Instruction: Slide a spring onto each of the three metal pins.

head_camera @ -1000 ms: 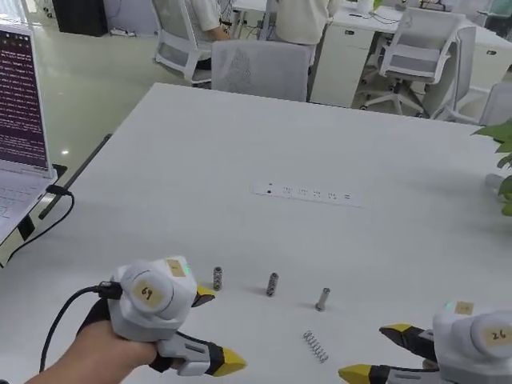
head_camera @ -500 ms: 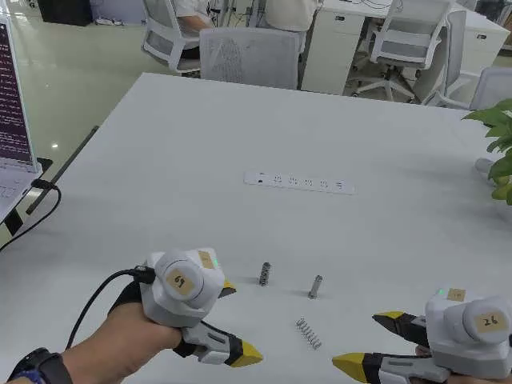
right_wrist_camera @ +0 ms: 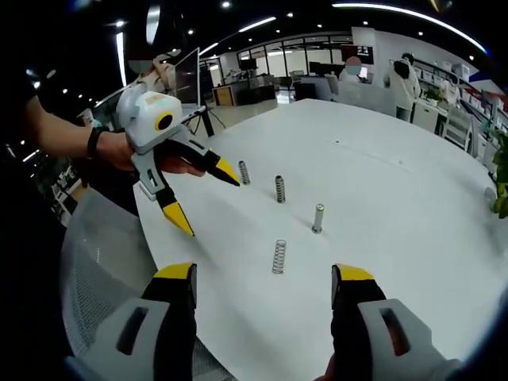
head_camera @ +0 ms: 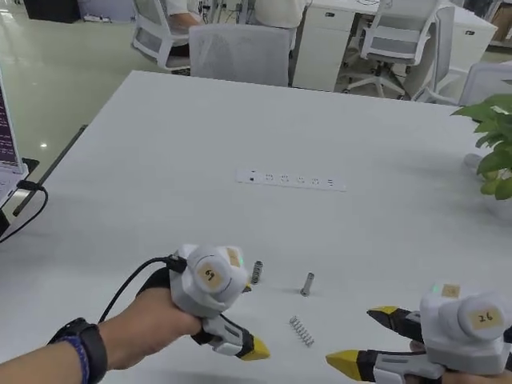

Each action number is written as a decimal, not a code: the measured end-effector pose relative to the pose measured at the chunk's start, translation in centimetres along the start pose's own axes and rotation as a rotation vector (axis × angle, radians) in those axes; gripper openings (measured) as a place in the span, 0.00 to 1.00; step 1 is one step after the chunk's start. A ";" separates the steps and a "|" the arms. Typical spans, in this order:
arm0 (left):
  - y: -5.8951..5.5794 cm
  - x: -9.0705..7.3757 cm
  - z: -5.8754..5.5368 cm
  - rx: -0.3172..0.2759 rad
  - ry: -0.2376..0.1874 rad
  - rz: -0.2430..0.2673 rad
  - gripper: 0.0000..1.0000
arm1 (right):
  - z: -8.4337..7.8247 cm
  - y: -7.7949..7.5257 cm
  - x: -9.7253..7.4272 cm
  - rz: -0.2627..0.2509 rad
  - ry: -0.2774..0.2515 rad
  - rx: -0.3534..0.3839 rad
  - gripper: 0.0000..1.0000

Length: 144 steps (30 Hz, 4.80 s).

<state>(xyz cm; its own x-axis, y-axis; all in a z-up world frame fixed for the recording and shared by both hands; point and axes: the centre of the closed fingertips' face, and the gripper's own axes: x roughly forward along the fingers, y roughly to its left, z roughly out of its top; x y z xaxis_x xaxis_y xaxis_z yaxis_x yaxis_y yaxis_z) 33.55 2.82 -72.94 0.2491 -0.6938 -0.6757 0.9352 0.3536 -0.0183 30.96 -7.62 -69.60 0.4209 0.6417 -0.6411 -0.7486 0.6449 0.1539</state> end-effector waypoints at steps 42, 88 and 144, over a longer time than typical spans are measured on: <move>0.2 9.5 1.2 0.211 0.104 -0.185 0.34 | -1.4 -0.5 -1.2 -0.016 0.016 0.034 0.68; 0.5 6.0 -3.7 -0.015 0.147 -0.083 0.02 | -1.9 0.7 -0.7 0.013 0.028 0.029 0.66; 1.3 -8.2 -9.3 -0.172 0.020 0.163 0.02 | 1.5 5.5 4.4 0.222 0.038 -0.049 0.57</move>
<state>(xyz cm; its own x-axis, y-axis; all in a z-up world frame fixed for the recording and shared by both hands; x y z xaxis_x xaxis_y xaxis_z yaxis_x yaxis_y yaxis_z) 30.33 14.81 -74.26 0.3863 -0.6069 -0.6946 0.8261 0.5625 -0.0320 29.43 -0.65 -70.43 0.2238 0.7488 -0.6239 -0.8453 0.4678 0.2581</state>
